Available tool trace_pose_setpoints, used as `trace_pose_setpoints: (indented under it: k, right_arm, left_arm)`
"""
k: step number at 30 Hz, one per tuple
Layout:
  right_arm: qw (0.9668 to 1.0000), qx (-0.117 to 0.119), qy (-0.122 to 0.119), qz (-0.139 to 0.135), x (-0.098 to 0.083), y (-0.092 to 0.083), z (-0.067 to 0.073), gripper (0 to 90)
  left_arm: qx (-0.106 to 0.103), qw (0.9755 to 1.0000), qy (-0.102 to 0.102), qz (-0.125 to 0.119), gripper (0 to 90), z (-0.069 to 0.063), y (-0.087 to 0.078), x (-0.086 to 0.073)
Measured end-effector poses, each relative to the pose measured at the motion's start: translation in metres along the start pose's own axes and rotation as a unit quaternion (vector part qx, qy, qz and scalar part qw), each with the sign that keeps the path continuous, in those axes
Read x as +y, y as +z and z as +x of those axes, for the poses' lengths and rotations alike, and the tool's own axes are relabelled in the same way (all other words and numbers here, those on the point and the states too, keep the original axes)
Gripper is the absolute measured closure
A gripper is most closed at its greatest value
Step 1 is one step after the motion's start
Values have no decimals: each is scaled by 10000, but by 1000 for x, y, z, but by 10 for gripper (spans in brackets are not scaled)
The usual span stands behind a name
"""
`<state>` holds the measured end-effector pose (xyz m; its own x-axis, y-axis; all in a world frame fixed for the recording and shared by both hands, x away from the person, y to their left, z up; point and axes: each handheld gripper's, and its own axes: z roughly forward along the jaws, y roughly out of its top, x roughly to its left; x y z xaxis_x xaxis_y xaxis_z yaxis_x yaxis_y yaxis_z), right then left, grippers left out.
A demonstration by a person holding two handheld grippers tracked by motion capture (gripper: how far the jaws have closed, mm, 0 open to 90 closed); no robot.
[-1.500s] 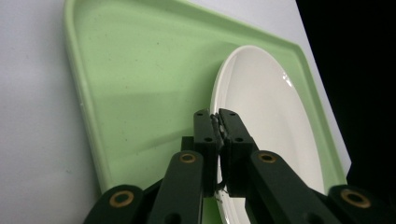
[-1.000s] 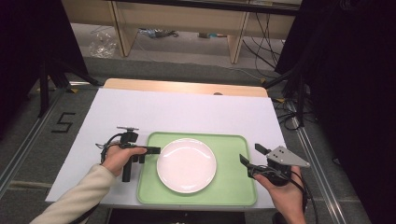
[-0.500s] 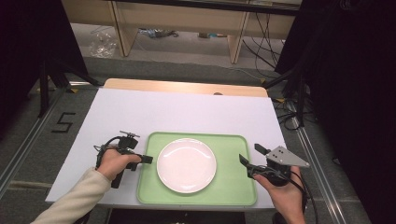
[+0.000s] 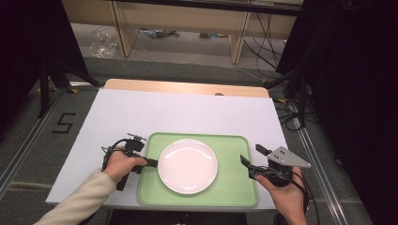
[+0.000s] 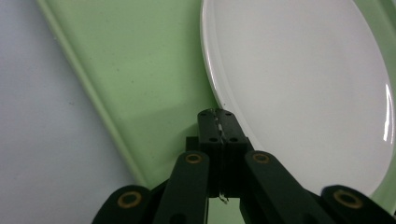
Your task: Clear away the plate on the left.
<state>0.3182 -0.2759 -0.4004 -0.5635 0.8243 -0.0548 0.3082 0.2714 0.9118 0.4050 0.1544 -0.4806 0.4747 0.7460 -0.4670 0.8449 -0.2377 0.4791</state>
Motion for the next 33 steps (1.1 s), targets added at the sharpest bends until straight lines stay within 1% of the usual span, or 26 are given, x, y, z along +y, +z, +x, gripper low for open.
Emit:
trace_pose_setpoints:
  k: [1, 2, 3, 4, 6, 7, 9, 10, 11, 12, 13, 14, 15, 16, 17, 18, 19, 20, 22, 25, 26, 27, 28, 29, 30, 33]
  right_arm:
    - [9999, -49, -73, -60, 0, 0, -1, 322]
    - [9999, -44, -72, -102, 0, 1, -1, 323]
    - [9999, -48, -73, -56, 0, 0, -1, 323]
    - [10000, -32, -51, -48, 0, 0, -1, 323]
    - [10000, -1, 0, 2, 0, 0, 0, 323]
    - [10000, -1, 0, 2, 0, 0, 0, 323]
    - [10000, -1, -2, 7, 0, 0, 0, 323]
    - [10000, 2, -13, 7, 0, 0, 0, 323]
    - [10000, 2, -13, 7, 0, 0, 0, 323]
    - [9999, 26, 30, -122, -1, 2, 0, 322]
    - [9999, 26, 30, -122, -1, 2, 0, 322]
    - [10000, -12, 14, -75, -1, 1, 0, 321]
    - [9999, 14, 25, -120, -1, 2, 0, 320]
    - [9999, 12, 16, -114, -1, 2, 0, 318]
    - [10000, -17, -12, -47, -1, 1, -1, 317]
    - [10000, -13, -26, 3, 0, 0, -1, 316]
    - [9999, 21, 9, -116, -1, 2, 0, 316]
    - [10000, -25, -4, -67, -1, 1, 0, 315]
    - [10000, -25, -10, -73, 0, 0, 0, 315]
    - [9999, -36, -41, -94, -1, 1, -1, 313]
    - [9999, -36, -41, -94, -1, 1, -1, 313]
    - [9999, 22, 11, -123, -1, 2, 0, 313]
    - [9999, 24, 12, -119, -1, 2, 0, 313]
    - [9999, 24, 12, -119, -1, 2, 0, 313]
    - [10000, 0, 8, -99, -1, 1, 0, 312]
    - [9999, 14, 6, -119, -1, 2, 0, 312]
  left_arm:
    - [-39, 10000, -4, 4, 895, -1, 1, 0]
    - [-59, 9999, 80, 57, 895, -1, 2, 0]
    - [-103, 9999, 71, 75, 895, -2, 3, 1]
    - [-167, 9999, -22, -14, 894, -7, 6, 0]
    - [-143, 9997, 176, 55, 893, -7, 7, 1]
    - [-143, 9997, 176, 55, 892, -7, 7, 1]
    - [-172, 9998, 125, -48, 891, -8, 8, 1]
    - [-148, 9997, 185, -84, 874, -8, 7, 1]
    - [-148, 9997, 185, -84, 859, -8, 7, 1]
    - [-181, 9994, 229, -173, 836, -8, 5, 1]
    - [-181, 9994, 229, -173, 814, -8, 5, 1]
    - [-174, 9990, 277, -307, 814, -8, 4, 1]
    - [-144, 9986, 372, -341, 774, -8, 2, 1]
    - [-222, 9971, 465, -568, 715, -9, 0, 2]
    - [-297, 9958, 510, -700, 685, -8, -1, 2]
    - [-228, 9947, 626, -784, 641, -8, -4, 2]
    - [-174, 9930, 709, -925, 594, -8, -5, 2]
    - [-165, 9910, 782, -1072, 550, -8, -7, 2]
    - [-182, 9879, 835, -1296, 464, -8, -11, 4]
    - [-136, 9811, 1047, -1621, 340, -9, -17, 5]
    - [-136, 9811, 1047, -1621, 293, -9, -17, 5]
    - [-60, 9771, 1072, -1835, 257, -9, -21, 5]
    - [-16, 9760, 1092, -1885, 230, -10, -23, 5]
    - [-16, 9760, 1092, -1885, 207, -10, -23, 5]
    - [-16, 9743, 1156, -1936, 210, -10, -25, 5]
    - [-75, 9725, 1201, -1991, 198, -11, -31, 4]
